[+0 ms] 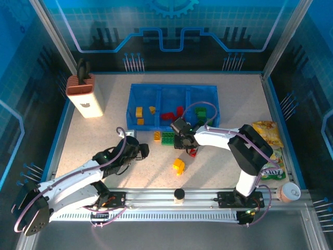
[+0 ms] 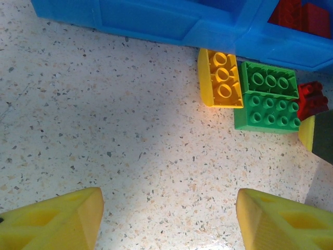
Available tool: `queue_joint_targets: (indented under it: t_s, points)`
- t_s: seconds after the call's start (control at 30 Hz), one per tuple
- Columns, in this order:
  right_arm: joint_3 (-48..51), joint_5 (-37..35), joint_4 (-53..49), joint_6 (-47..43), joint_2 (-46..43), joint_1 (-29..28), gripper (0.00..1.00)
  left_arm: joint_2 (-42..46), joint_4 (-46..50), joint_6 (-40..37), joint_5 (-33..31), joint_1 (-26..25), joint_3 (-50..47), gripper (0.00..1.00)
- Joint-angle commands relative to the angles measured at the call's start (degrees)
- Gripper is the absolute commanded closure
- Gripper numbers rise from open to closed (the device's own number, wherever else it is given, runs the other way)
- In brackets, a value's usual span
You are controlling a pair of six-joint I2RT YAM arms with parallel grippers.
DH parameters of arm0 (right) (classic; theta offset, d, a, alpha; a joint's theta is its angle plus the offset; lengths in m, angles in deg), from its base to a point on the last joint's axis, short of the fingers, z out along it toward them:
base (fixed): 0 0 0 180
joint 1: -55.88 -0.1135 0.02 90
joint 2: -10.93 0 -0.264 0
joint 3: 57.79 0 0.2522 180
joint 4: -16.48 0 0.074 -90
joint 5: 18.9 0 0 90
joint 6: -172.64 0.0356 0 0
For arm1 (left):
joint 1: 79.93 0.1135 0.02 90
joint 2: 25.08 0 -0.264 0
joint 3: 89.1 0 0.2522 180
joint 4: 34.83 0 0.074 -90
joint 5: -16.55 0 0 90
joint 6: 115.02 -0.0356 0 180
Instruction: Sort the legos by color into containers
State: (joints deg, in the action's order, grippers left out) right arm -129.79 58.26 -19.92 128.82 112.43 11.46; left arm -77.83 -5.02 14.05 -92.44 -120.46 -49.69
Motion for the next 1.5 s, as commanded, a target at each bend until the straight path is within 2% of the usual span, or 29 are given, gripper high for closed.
queue_joint_targets:
  t_s: [0.0,0.23,0.47,0.63,0.8,1.03,1.17,1.27,1.3,1.47]
  points:
    - [1.7,1.6,-0.6,0.9,-0.6,0.1,0.60,0.4,0.0,-0.1,0.6,0.6,0.3,0.31]
    - [2.2,-0.9,-2.6,0.8,-3.4,-0.8,0.70,-0.8,-1.1,0.0,1.1,0.7,0.1,0.31]
    - [0.0,-4.6,-8.0,0.0,-7.9,-3.8,0.71,-0.8,-1.0,0.0,0.9,0.8,-0.1,0.31]
    - [-3.4,-6.9,-9.7,-2.6,-11.4,-3.9,0.71,-0.7,-1.3,-0.1,1.0,0.8,-0.2,0.32]
    - [-12.0,-5.4,-11.3,-7.3,-8.1,-1.5,0.70,0.0,-0.9,0.2,1.4,0.8,0.0,0.32]
    - [-23.6,-1.0,-13.0,-10.9,2.2,3.6,0.68,5.7,3.3,0.0,1.0,0.8,0.2,0.32]
    - [-28.5,-2.5,-15.8,-12.4,4.9,4.4,0.58,9.6,5.8,-0.2,1.0,0.8,1.0,0.32]
    - [-29.3,-3.7,-16.7,-12.4,4.3,4.4,0.36,10.3,6.6,-0.3,0.7,0.8,1.5,0.32]
    - [-29.0,-4.1,-16.7,-12.3,3.6,4.2,0.32,10.2,6.5,-0.3,0.8,0.9,1.5,0.32]
    - [-24.9,-6.1,-16.0,-11.8,-1.1,2.8,0.30,9.0,5.3,0.0,1.4,0.9,1.3,0.32]
